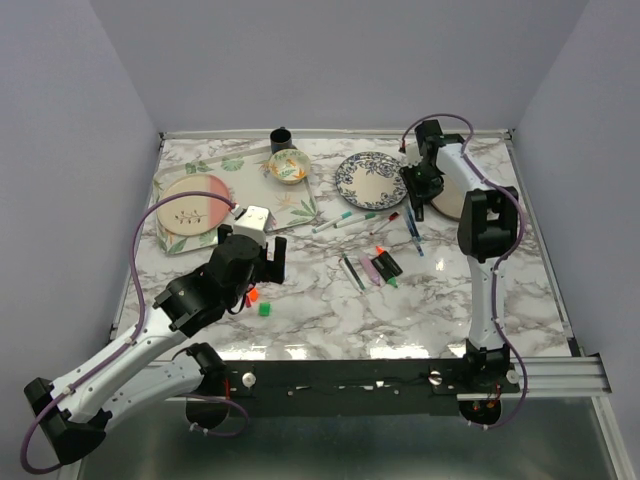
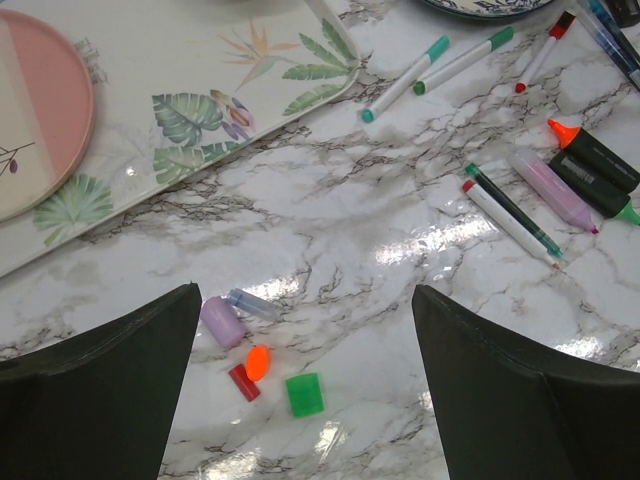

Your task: Open the pen caps

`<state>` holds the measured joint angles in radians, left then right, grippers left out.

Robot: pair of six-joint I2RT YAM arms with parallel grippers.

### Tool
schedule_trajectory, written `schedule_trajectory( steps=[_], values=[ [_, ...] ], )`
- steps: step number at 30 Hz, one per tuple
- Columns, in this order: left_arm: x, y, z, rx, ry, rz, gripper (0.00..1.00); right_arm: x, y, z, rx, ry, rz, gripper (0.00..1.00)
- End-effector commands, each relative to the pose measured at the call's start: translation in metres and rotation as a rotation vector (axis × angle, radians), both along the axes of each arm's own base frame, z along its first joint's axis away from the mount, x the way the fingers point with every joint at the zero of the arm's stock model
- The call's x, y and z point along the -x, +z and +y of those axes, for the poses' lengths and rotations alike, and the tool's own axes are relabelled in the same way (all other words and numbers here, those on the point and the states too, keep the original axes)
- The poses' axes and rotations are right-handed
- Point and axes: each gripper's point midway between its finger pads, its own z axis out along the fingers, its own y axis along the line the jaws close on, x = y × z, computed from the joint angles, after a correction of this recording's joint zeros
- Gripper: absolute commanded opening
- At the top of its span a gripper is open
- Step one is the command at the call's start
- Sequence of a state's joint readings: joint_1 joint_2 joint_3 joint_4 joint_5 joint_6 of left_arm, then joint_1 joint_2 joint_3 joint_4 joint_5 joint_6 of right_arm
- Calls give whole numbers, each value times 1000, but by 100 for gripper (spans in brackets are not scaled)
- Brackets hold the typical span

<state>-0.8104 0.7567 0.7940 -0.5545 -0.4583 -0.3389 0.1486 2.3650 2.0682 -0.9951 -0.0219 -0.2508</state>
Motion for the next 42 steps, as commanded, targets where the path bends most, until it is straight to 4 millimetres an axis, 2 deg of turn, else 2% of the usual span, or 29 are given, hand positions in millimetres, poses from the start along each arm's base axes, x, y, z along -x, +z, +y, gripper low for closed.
schedule_trajectory(
  steps=[1, 10, 14, 19, 20, 24, 27, 28, 30, 31, 32, 34, 35, 37, 38, 39, 41, 42],
  values=[
    [-2, -3, -1, -4, -11, 0, 96, 11, -5, -13, 56, -6, 64, 51],
    [-2, -4, -2, -5, -12, 4, 96, 29, -12, -15, 60, 31, 158, 47],
    [-2, -4, -2, -3, -12, 3, 96, 34, -13, -10, 30, 44, 179, 39],
    [-2, -3, -2, -1, -12, 1, 95, 38, -15, -9, 30, 44, 192, 37],
    [-2, -4, -1, -2, -10, 2, 96, 39, -15, -10, 28, 45, 196, 32],
    [-2, -3, -1, 2, -12, -1, 95, 49, -15, -10, 24, 45, 215, 27],
    [-1, -2, -1, 4, -12, -3, 96, 62, -15, -9, 13, 51, 232, 27],
    [-1, 0, -1, 9, -12, -9, 96, 74, -21, -10, 14, 53, 260, 27],
    [-1, -1, 0, 8, -12, -8, 96, 80, -23, -12, 17, 54, 256, 28],
    [-1, -1, -1, 10, -13, -8, 96, 80, -15, -14, 26, 48, 232, 28],
    [-1, 0, -1, 11, -14, -9, 96, 94, -23, -19, 45, 48, 263, 29],
    [-1, 0, -1, 13, -14, -9, 96, 96, -17, -29, 89, 42, 216, 30],
    [-1, 0, -1, 13, -16, -9, 95, 111, -24, -33, 102, 41, 247, 31],
    [0, 0, -1, 14, -19, -10, 96, 122, -30, -39, 121, 43, 247, 31],
    [-1, 1, -1, 16, -17, -11, 96, 125, -26, -42, 124, 42, 231, 31],
    [-1, 0, -1, 15, -17, -10, 96, 140, -35, -42, 110, 47, 266, 32],
    [-1, 0, -1, 16, -17, -10, 96, 150, -32, -44, 92, 43, 263, 32],
    [0, 0, -2, 17, -20, -10, 96, 158, -37, -47, 94, 43, 273, 33]
  ],
)
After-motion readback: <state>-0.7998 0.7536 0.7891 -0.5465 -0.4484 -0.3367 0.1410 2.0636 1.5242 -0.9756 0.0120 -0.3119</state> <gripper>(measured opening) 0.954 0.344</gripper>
